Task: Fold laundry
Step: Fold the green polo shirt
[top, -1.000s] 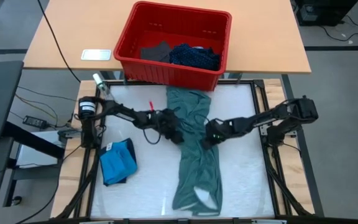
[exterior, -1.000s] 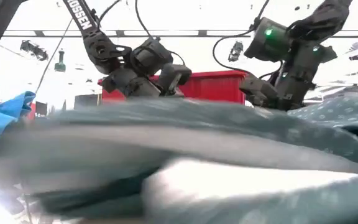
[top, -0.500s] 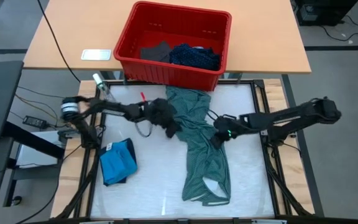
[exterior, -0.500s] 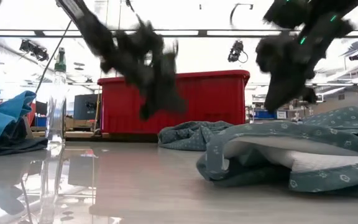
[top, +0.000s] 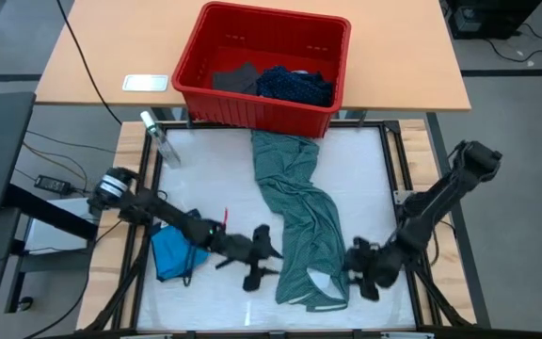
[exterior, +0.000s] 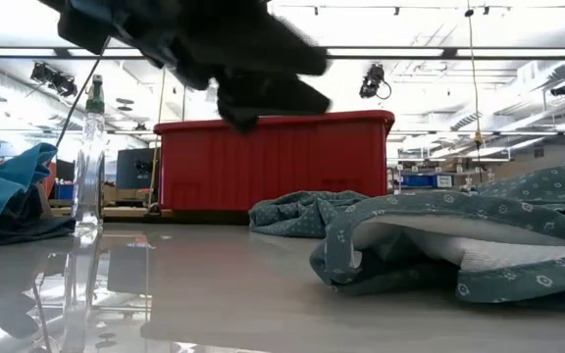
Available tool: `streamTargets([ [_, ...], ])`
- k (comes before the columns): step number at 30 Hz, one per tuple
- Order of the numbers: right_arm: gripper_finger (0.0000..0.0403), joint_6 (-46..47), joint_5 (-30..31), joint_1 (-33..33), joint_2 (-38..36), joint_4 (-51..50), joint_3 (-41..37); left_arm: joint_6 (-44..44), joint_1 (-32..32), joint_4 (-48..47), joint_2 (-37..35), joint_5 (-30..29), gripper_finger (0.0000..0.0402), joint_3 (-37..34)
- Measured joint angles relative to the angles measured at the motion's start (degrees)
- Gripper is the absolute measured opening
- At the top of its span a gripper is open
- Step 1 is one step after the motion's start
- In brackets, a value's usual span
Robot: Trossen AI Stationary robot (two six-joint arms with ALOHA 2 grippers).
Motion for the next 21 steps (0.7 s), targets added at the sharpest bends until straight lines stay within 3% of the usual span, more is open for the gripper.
streamTargets([
  [3, 0.0225, -2.95, -1.44, 2.79, 5.32, 6.37, 0.19, -0.79, -3.03, -1.32, 5.4, 0.09, 0.0263, 4.64],
  [6, 0.0242, -6.33, -2.01, 4.63, 10.98, 5.05, 3.63, 2.41, -5.21, -8.04, 10.79, 0.05, 0.0288, 11.65],
  [10, 0.0248, -8.86, 1.27, 6.83, 17.65, -0.14, 9.17, 3.01, -5.77, -19.13, 16.79, -0.95, 0.0297, 20.86],
  [14, 0.0245, -7.85, 5.96, 7.52, 23.51, -4.67, 12.75, 3.45, -5.54, -20.83, 20.38, -0.88, 0.0296, 25.72],
  [18, 0.0214, -1.28, 6.05, 7.06, 26.45, -4.05, 14.4, -0.04, -5.44, -22.99, 22.4, 1.53, 0.0261, 27.56],
  [21, 0.015, 4.07, 5.0, 7.08, 26.55, -3.08, 14.29, -6.93, -5.65, -23.62, 22.7, 3.99, 0.0187, 27.78],
])
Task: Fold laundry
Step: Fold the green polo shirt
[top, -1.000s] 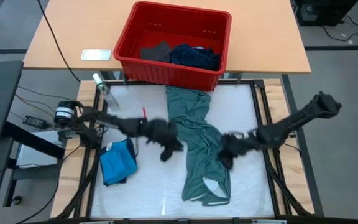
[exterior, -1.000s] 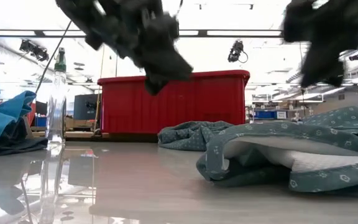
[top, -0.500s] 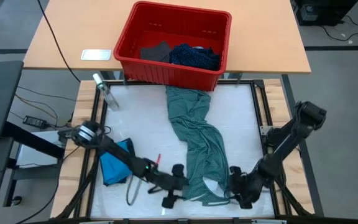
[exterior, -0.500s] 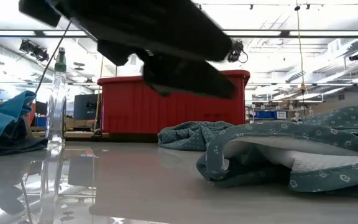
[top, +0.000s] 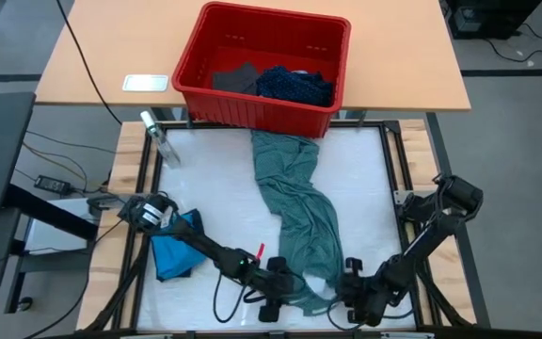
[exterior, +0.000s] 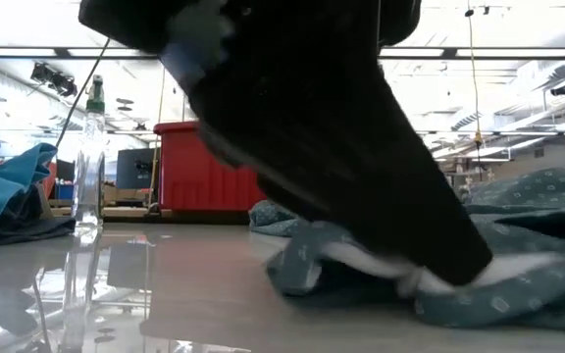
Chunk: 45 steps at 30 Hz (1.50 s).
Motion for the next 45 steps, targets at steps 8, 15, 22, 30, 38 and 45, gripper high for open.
streamTargets([
  [8, 0.0016, -0.82, -10.49, 1.63, -4.87, 7.06, -0.35, -17.67, -2.46, 6.04, -0.44, 12.4, 0.0012, 0.34],
  [15, 0.0009, 0.79, -15.62, 1.95, -13.47, 14.23, -0.31, -18.06, -4.24, 0.75, -1.36, 17.31, 0.0004, 13.08],
  [22, 0.0008, 0.58, -9.45, -0.86, -21.38, 10.02, -0.24, -11.42, -2.01, -18.3, -1.33, 12.73, 0.0003, 24.3],
  [30, 0.0008, 2.98, -5.44, -10.52, -25.53, -6.71, -0.24, -10.62, 5.8, -35.17, -1.68, 11.01, 0.0003, 26.73],
  [38, 0.0022, 0.97, -6.02, -22.61, -25.56, -14.43, -7.02, -4.29, 13.08, -48.87, -1.57, 1.62, 0.0022, 24.99],
  [45, 0.0132, 0.86, -8.07, -28.07, -26.32, -13.09, -10.93, -4.49, 18.72, -52.02, -1.6, -4.99, 0.0072, 25.02],
])
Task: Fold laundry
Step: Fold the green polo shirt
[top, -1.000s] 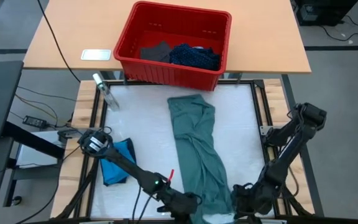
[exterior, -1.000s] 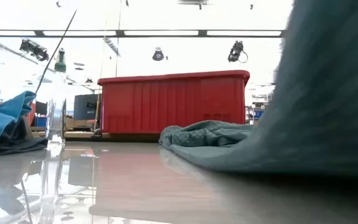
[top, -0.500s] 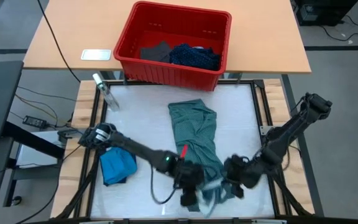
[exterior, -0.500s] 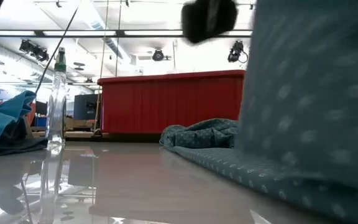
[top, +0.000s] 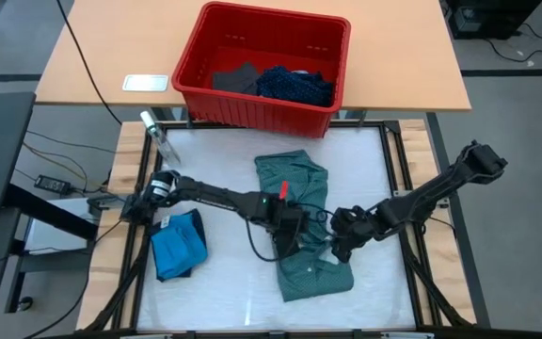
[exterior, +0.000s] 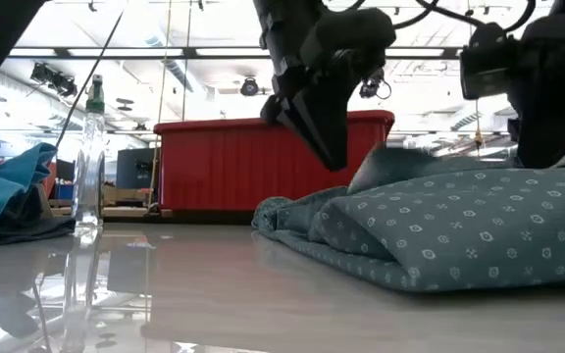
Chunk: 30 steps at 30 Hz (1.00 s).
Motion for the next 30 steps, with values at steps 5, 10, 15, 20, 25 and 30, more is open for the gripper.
streamTargets([
  [5, 0.0213, -0.03, 4.6, -0.68, -2.75, 0.72, 0.08, -0.87, 1.7, -3.83, 0.0, 0.08, 0.0121, 0.02],
  [10, 0.0256, 3.88, 5.3, -1.08, -6.31, -0.55, 0.09, -1.37, 1.92, -7.23, -1.55, 1.91, 0.0154, 0.02],
  [15, 0.0246, 2.53, -9.24, 5.85, -7.95, 2.11, -0.19, 2.32, -2.42, -3.69, -3.0, 18.67, 0.0146, -0.67],
  [20, 0.022, -1.78, -7.39, 13.75, -5.58, 15.42, -4.47, 1.92, -8.24, 16.75, -2.69, 23.82, 0.0118, -8.43],
  [25, 0.0208, -5.89, -7.55, 9.71, 1.08, 25.43, -7.74, -3.9, -8.99, 38.52, -2.67, 23.01, 0.0106, -13.28],
  [30, 0.0207, -13.67, -11.68, 5.33, 8.35, 28.58, -6.35, -4.66, -9.27, 42.57, -1.78, 20.63, 0.0105, -15.89],
])
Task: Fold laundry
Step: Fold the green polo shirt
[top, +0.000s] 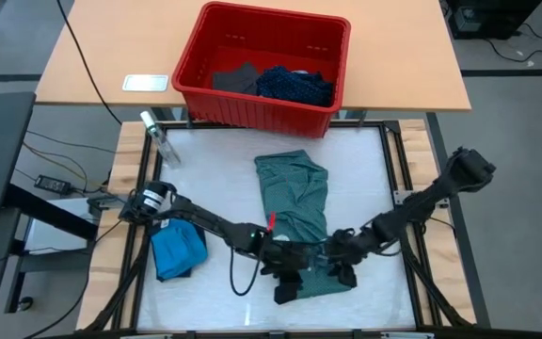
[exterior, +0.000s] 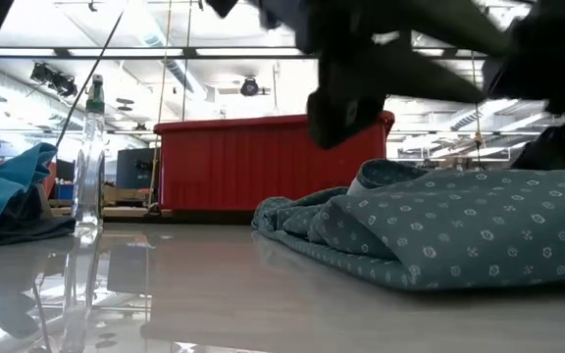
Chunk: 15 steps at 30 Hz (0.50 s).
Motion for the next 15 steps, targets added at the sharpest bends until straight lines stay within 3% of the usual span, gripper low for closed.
streamTargets([
  [4, 0.0207, -4.86, 0.53, -6.0, 1.46, -0.73, 0.04, -2.95, -0.31, -0.13, 1.56, -0.26, 0.0105, -1.79],
  [9, 0.0207, -7.44, -0.54, -14.97, -2.56, -1.33, 0.04, -5.6, -1.4, -1.36, 2.31, -0.61, 0.0105, -3.82],
  [15, 0.0207, -6.05, 5.8, -25.87, -5.94, -2.55, 0.2, -5.86, -2.56, -2.34, 2.43, -0.47, 0.0105, -3.81],
])
